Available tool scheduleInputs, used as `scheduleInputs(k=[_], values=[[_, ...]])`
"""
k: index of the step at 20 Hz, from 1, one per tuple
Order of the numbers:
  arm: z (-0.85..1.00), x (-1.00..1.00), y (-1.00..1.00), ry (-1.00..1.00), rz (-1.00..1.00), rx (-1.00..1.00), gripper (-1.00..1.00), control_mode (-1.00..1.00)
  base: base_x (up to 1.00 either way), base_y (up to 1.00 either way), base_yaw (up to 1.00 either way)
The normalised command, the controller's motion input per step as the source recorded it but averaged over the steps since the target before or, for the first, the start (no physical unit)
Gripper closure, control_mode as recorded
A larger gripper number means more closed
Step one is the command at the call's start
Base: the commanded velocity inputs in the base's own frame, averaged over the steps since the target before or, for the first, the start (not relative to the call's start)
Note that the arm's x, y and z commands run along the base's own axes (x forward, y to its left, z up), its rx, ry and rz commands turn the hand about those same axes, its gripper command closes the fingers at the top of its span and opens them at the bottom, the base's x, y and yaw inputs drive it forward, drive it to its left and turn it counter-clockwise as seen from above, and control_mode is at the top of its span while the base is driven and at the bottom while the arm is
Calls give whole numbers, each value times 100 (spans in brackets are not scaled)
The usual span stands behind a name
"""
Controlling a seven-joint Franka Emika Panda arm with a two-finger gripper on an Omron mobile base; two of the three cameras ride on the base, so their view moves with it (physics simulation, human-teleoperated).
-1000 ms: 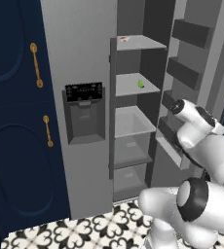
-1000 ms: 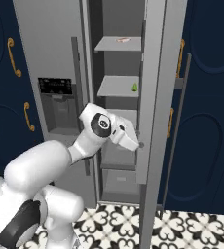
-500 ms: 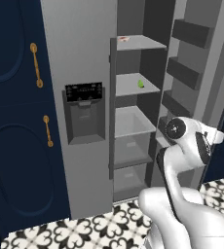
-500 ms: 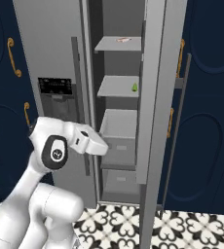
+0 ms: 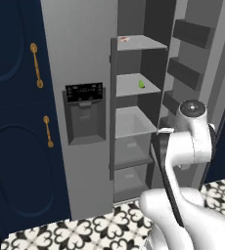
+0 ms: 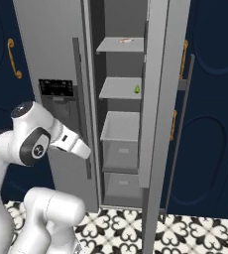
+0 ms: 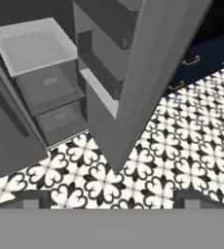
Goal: Grab a lemon wedge from the fridge and one ice cube from the ice bowl, and put them in the glass of lemonade.
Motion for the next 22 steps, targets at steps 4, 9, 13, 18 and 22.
scheduleInputs(k=[4,9,13,18,22], values=[[-22,-7,-11,17,19,72,-100,-100,0,0,0],[31,-3,0,-8,0,1,-100,-100,0,0,0],[19,-3,2,-4,-1,0,-100,-100,0,0,0],[60,-14,6,-9,-2,-6,-100,-100,0,0,0],[35,-28,3,-15,0,-5,-100,-100,0,0,0]])
